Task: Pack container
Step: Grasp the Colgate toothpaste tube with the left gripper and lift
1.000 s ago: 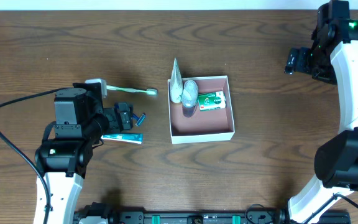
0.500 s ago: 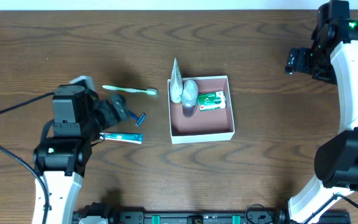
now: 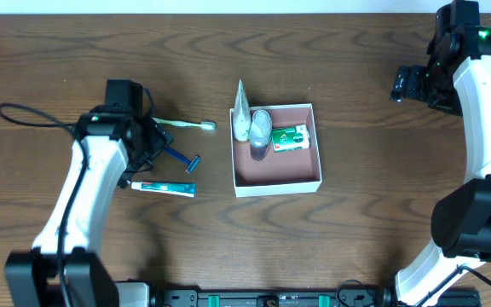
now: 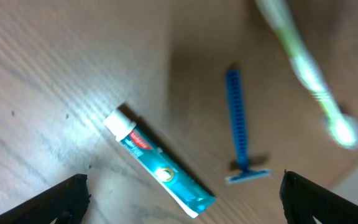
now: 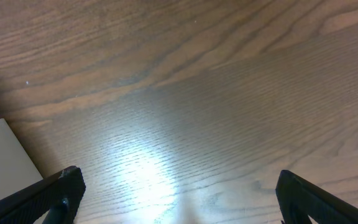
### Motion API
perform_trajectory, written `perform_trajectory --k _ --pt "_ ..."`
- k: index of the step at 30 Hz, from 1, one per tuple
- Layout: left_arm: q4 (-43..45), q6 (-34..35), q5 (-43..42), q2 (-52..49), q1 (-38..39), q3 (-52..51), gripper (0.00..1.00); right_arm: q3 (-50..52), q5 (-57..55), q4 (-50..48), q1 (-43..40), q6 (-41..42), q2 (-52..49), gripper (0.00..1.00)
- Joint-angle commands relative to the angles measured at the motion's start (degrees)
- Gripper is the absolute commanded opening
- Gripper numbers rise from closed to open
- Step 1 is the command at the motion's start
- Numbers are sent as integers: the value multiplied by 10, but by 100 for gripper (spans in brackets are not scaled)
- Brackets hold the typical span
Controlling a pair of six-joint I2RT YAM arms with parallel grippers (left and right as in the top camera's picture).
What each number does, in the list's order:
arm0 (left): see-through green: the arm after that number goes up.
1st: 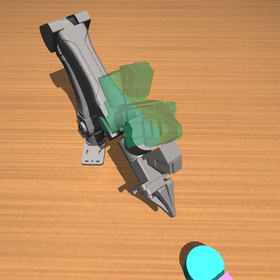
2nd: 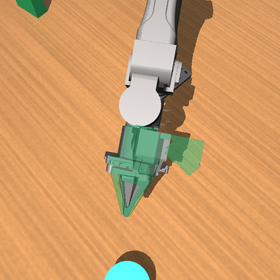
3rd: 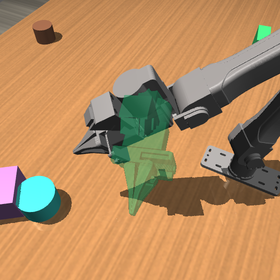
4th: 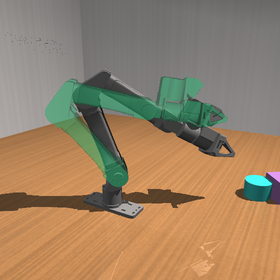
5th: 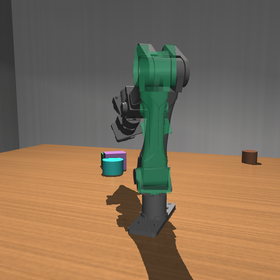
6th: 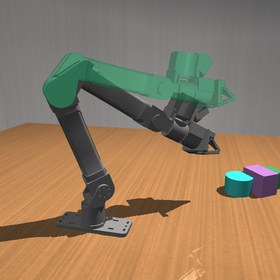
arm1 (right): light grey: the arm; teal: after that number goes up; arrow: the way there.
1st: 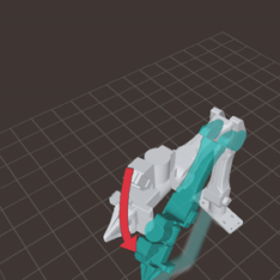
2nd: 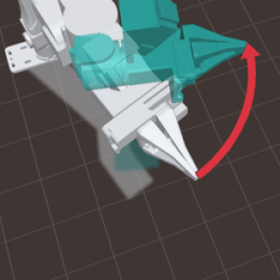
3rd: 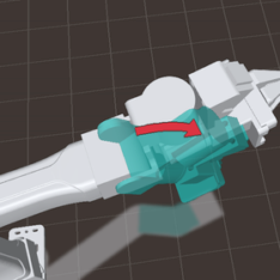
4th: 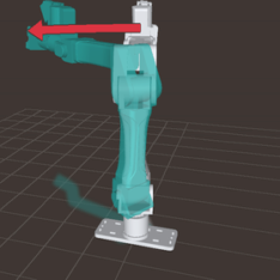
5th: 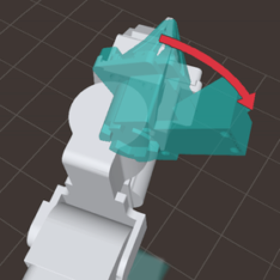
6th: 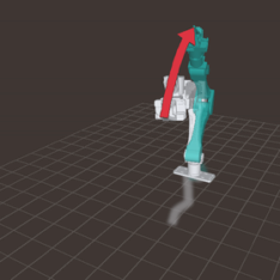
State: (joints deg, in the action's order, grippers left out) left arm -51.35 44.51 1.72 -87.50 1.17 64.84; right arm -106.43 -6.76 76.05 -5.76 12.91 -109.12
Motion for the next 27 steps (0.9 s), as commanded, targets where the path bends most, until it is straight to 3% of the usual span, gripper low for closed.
perform_trajectory --k 1,11,17,27 --pt "-5 47 -22 -21 -2 1 98 -7 -7 1 2 -8 10 99" --pt "19 174 -58 -38 -3 -50 98 -7 -7 0 2 -8 10 99" --pt "70 179 -63 -38 -3 -103 98 -7 -7 0 2 -8 10 99" --pt "244 175 -97 -38 -3 -217 99 -7 -7 0 2 -8 10 99"
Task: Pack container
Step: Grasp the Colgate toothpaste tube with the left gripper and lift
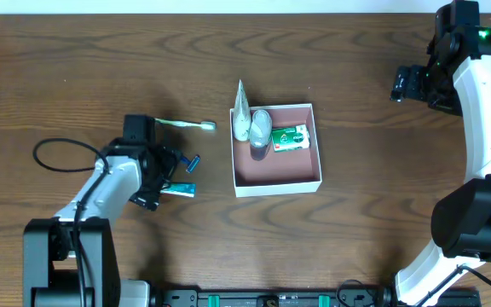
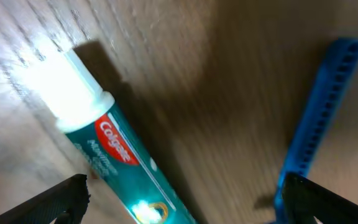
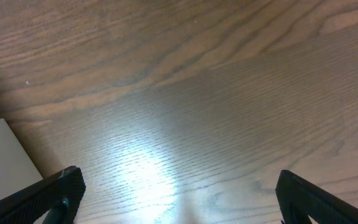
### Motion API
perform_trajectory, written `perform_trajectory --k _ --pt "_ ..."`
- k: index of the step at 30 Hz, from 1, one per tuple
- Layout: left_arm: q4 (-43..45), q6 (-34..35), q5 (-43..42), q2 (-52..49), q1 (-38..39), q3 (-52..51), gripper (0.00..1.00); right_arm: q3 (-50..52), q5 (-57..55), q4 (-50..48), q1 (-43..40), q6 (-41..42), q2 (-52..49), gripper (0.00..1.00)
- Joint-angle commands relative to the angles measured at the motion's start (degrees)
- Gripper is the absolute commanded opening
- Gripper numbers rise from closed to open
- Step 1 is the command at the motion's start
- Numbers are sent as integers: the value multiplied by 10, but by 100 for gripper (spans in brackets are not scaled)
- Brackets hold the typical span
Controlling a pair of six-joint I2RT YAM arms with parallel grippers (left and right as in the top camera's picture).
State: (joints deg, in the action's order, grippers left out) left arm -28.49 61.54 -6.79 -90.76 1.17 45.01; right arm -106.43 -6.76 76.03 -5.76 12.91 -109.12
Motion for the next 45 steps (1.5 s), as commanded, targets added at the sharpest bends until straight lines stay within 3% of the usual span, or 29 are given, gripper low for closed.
perform_trajectory --k 1,4,9,14,27,37,45 --pt "23 5 -14 -5 -3 -24 97 -7 -7 1 2 -8 10 99" --pt "31 5 -14 -5 -3 -26 85 -7 -7 1 2 -8 10 99" --pt "31 4 -13 -5 -3 -26 45 -7 -7 1 2 -8 10 99" --pt "22 -7 -13 -5 -3 -26 29 -7 -7 1 2 -8 10 99" --pt "13 -207 -42 5 -3 12 28 -7 -7 1 2 -8 10 99" --pt "-63 -403 -103 109 -1 105 28 -7 -7 1 2 -8 10 99" --pt "-151 -382 12 163 -1 124 29 -7 -7 1 2 -8 10 99"
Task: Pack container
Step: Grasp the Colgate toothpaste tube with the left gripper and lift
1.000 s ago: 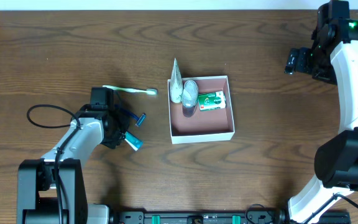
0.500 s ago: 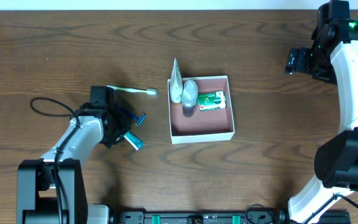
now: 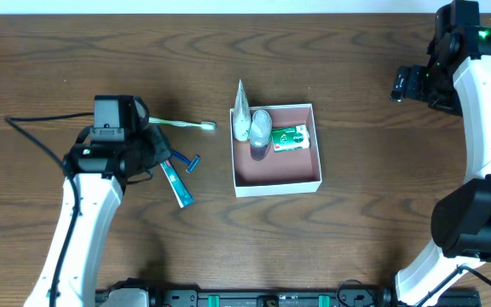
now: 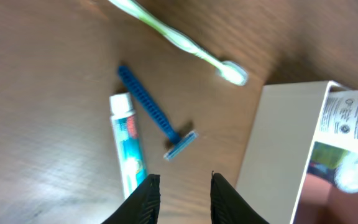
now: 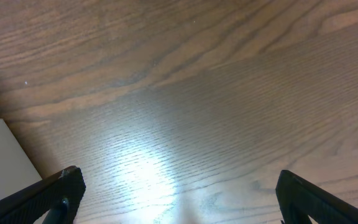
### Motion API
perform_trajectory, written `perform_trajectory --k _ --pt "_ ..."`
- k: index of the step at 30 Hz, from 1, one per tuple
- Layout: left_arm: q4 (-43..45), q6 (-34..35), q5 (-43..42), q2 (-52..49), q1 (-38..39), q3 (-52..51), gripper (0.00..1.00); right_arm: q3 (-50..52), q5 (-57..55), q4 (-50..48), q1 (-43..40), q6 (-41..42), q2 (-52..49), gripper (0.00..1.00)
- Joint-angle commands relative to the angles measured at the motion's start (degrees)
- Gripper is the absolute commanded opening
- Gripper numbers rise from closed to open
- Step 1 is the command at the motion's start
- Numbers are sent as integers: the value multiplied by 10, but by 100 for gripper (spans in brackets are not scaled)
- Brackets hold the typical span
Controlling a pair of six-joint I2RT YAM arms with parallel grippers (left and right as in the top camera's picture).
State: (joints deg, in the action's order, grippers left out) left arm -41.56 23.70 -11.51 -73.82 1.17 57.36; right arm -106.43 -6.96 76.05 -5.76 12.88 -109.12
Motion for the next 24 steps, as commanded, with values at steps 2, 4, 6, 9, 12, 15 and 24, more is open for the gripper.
perform_trajectory --k 2,4,6,9,12,15,24 --pt "-34 8 66 -23 -1 -6 29 -7 -5 0 2 -8 10 99" --pt "-43 31 66 -50 -1 -8 29 -7 -5 1 2 -8 10 99" --pt "-44 54 65 -82 -1 -8 30 -7 -5 1 2 -8 10 99" --pt "-35 66 55 -134 -1 -8 34 -7 -5 0 2 -8 10 99" --pt "-25 71 48 -182 -1 -8 38 -7 -5 0 2 -8 10 99" --pt "-11 71 47 -223 -1 -8 39 -7 -5 1 2 -8 10 99" --pt "35 70 47 -277 -1 -8 41 -7 -5 0 2 -8 10 99"
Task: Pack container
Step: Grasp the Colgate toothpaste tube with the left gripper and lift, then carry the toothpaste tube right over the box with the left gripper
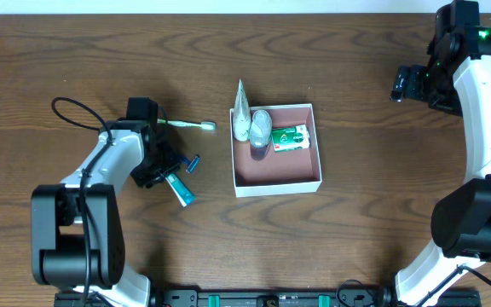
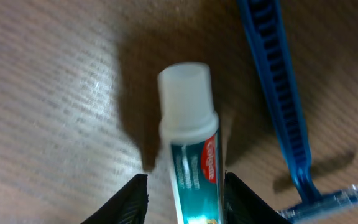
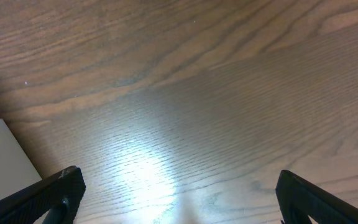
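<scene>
A white open box stands mid-table, holding a green soap pack, a small bottle and a white tube that leans over its left wall. Left of the box lie a toothpaste tube, a blue razor and a green toothbrush. My left gripper is down at the table. In its wrist view the toothpaste runs between the fingers, cap pointing away, with a gap on its left side. The razor lies just to its right. My right gripper is wide open over bare wood.
The right arm hangs at the far right edge, well away from the box. A black cable loops behind the left arm. A corner of the box shows in the right wrist view.
My left gripper was raised, narrow and empty over the items. It is now low at the table, with the toothpaste's cap end between its fingers. The toothpaste has not moved.
At first the toothpaste lay level below the razor, under my wide-open left gripper. Then the gripper was low over it. Later the tube lay slanted and the gripper was up, empty and narrowed. Now it flanks the tube. The right arm stayed still.
</scene>
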### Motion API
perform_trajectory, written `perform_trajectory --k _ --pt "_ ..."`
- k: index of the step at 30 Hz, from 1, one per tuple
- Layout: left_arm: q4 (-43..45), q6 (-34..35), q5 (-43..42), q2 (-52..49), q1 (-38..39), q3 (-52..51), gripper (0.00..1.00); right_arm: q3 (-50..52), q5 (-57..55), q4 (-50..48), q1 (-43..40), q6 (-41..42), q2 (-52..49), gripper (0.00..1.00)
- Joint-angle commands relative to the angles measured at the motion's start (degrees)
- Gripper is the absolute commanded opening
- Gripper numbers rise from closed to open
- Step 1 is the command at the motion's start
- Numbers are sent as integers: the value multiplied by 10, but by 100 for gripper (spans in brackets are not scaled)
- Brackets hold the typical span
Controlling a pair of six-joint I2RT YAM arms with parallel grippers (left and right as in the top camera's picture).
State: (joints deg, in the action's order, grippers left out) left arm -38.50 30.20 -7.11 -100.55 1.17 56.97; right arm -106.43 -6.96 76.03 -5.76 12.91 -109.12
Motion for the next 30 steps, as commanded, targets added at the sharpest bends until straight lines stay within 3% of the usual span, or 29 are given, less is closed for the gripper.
perform_trajectory --k 1,7,14,18,26,30 --pt "8 5 3 -14 -1 -4 40 -7 -5 1 2 -8 10 99" --pt "13 1 3 -27 -1 -4 40 -7 -5 1 2 -8 10 99" --pt "4 1 3 -27 -1 -4 20 -7 -5 1 2 -8 10 99" --pt "-4 -1 2 -26 -1 0 19 -7 -5 1 2 -8 10 99" --pt "-53 -77 -49 11 -1 57 19 -7 -5 1 2 -8 10 99" --pt "-91 -156 -94 52 -1 100 19 -7 -5 1 2 -8 10 99"
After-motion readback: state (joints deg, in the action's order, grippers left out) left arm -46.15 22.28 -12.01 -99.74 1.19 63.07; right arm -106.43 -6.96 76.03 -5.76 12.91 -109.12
